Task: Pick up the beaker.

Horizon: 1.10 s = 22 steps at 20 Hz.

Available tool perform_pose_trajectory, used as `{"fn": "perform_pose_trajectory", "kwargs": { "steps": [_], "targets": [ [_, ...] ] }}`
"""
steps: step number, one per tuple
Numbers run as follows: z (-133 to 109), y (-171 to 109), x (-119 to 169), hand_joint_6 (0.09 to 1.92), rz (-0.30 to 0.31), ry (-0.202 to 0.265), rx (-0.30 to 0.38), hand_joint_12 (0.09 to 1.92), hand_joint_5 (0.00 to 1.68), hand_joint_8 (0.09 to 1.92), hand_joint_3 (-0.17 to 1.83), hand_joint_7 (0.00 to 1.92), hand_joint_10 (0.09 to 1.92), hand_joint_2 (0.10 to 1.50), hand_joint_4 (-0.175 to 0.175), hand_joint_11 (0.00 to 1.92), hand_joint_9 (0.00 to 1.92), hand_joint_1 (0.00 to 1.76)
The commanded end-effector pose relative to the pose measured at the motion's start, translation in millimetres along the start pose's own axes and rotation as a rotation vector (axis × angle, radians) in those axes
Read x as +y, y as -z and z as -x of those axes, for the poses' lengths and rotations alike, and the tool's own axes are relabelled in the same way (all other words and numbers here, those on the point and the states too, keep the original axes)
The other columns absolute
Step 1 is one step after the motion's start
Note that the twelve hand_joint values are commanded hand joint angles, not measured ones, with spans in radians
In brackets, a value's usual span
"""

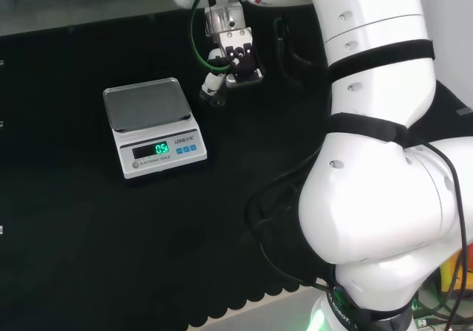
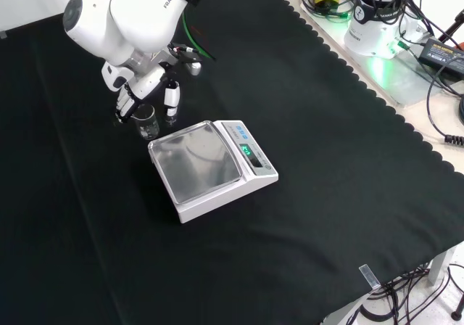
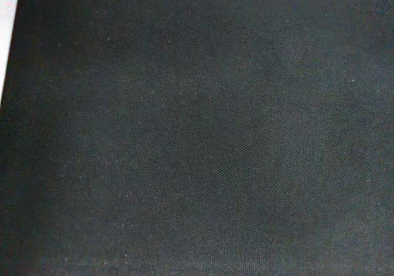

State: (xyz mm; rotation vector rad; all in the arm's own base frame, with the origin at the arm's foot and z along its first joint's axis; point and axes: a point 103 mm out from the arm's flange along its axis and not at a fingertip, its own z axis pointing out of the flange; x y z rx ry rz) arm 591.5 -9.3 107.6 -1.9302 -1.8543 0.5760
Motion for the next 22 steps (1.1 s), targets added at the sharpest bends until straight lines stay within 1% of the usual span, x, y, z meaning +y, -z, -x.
{"fn": "perform_pose_trajectory", "kwargs": {
  "steps": [1, 3, 5, 6, 9, 12, 15, 22],
  "targets": [
    [-5.2, 4.7, 6.2, 0.09, -0.002, -0.031, -0.029, 1.25, 0.46, 0.77, 0.48, 0.28, 0.78, 0.96, -0.175, 0.6, 0.51, 0.83],
    [-6.0, 4.5, 8.1, 0.1, -0.009, -0.037, -0.034, 1.19, 0.54, 0.76, 0.53, 0.35, 0.73, 0.94, -0.175, 0.69, 0.61, 0.88],
    [-7.0, 4.2, 8.8, 0.18, -0.008, -0.041, -0.035, 1.14, 0.58, 0.74, 0.56, 0.41, 0.68, 0.92, -0.175, 0.77, 0.68, 0.92],
    [0.7, 2.4, 4.5, 0.26, -0.004, -0.038, -0.03, 1.12, 0.57, 0.74, 0.58, 0.43, 0.66, 0.92, -0.175, 0.79, 0.7, 0.94],
    [4.3, 2.0, 2.1, 0.59, 0.0, -0.044, -0.037, 1.07, 0.5, 0.74, 0.6, 0.48, 0.61, 0.92, -0.175, 0.87, 0.78, 0.97],
    [4.3, 3.9, -1.4, 0.77, 0.002, -0.053, -0.048, 1.01, 0.49, 0.75, 0.6, 0.52, 0.58, 0.92, -0.175, 0.95, 0.85, 0.99],
    [2.2, 10.7, -9.7, 0.83, 0.006, -0.057, -0.056, 0.97, 0.5, 0.75, 0.6, 0.55, 0.56, 0.93, -0.175, 1.01, 0.9, 1.01],
    [-7.0, 32.3, -31.8, 0.85, 0.022, -0.063, -0.073, 0.96, 0.49, 0.75, 0.6, 0.56, 0.55, 0.92, -0.175, 1.03, 0.91, 1.01]
  ]
}}
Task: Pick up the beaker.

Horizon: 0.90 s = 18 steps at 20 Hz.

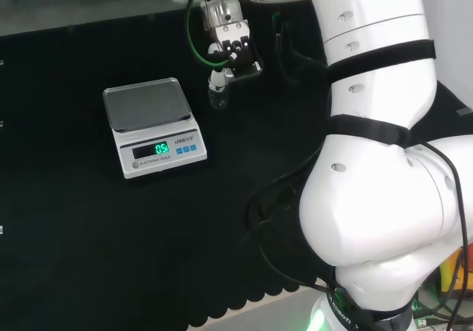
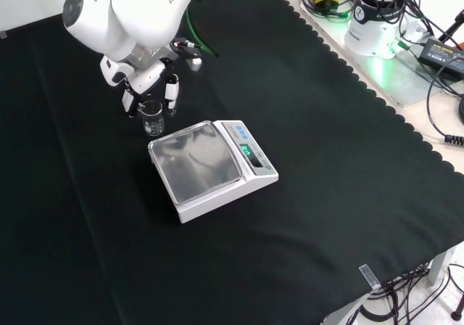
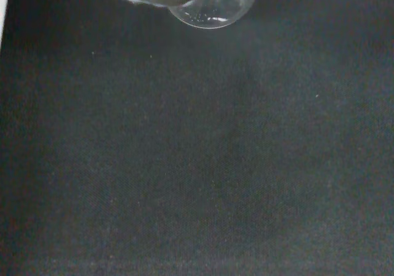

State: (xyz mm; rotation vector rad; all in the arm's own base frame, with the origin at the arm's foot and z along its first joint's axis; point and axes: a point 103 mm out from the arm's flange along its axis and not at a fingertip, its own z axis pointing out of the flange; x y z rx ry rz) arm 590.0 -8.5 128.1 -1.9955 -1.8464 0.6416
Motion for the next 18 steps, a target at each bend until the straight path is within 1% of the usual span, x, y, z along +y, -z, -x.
{"fn": "perform_pose_trajectory", "kwargs": {
  "steps": [1, 6, 18],
  "targets": [
    [-5.9, 19.4, -22.1, 0.85, 0.015, -0.011, -0.018, 0.96, 0.49, 0.75, 0.6, 0.56, 0.55, 0.92, -0.175, 1.03, 0.91, 1.01],
    [-12.2, 34.6, -34.5, 0.85, 0.023, -0.021, -0.006, 0.96, 0.48, 0.75, 0.6, 0.55, 0.54, 0.92, -0.175, 1.03, 0.9, 1.0],
    [-34.3, 72.2, -72.4, 0.84, 0.038, -0.045, -0.059, 0.95, 0.46, 0.76, 0.6, 0.54, 0.54, 0.91, -0.175, 1.03, 0.89, 0.99]
  ]
}}
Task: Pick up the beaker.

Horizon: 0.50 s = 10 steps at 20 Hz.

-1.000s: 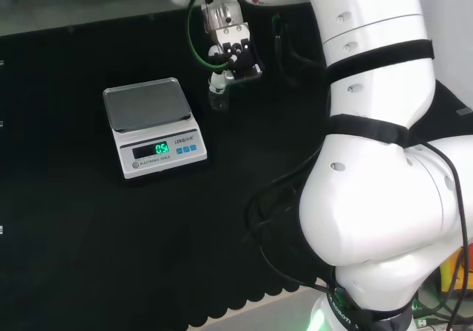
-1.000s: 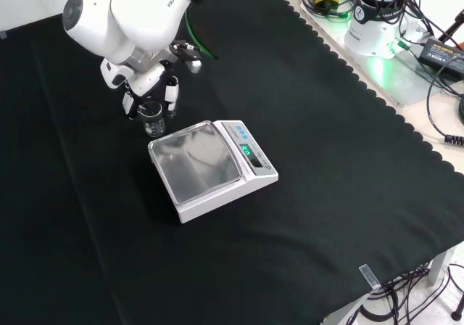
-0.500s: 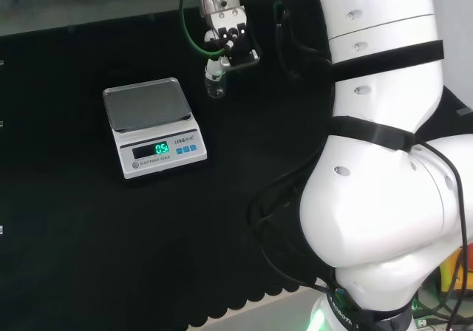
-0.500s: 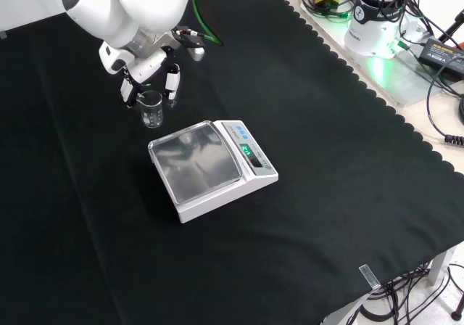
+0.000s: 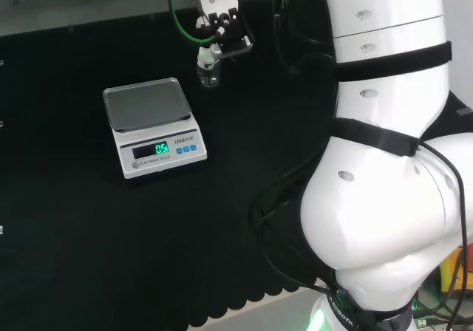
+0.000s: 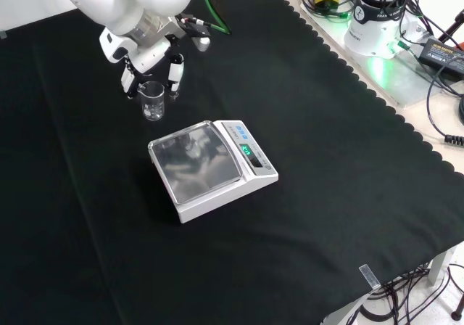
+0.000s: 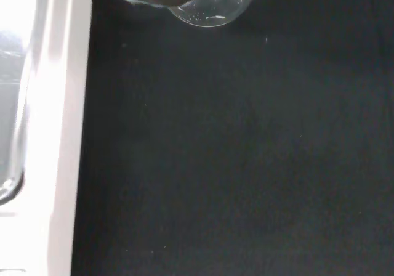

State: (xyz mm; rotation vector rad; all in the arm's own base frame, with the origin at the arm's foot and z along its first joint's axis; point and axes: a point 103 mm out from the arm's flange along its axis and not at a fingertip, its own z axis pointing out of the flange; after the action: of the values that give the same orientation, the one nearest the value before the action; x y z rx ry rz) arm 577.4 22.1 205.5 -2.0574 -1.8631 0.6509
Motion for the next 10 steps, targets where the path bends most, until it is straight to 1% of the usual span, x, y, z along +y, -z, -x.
{"fn": "perform_pose_trajectory", "kwargs": {
  "steps": [1, 5, 10],
  "targets": [
    [-12.4, 17.4, -20.6, 0.84, 0.0, -0.015, -0.033, 0.95, 0.46, 0.76, 0.6, 0.54, 0.54, 0.91, -0.175, 1.03, 0.88, 0.99],
    [-20.5, 31.5, -35.5, 0.84, 0.019, -0.026, -0.072, 0.95, 0.46, 0.76, 0.6, 0.53, 0.54, 0.91, -0.175, 1.03, 0.88, 0.99],
    [-24.5, 38.0, -45.9, 0.84, 0.017, -0.032, -0.061, 0.95, 0.46, 0.76, 0.61, 0.53, 0.54, 0.91, -0.175, 1.03, 0.87, 0.98]
  ]
}}
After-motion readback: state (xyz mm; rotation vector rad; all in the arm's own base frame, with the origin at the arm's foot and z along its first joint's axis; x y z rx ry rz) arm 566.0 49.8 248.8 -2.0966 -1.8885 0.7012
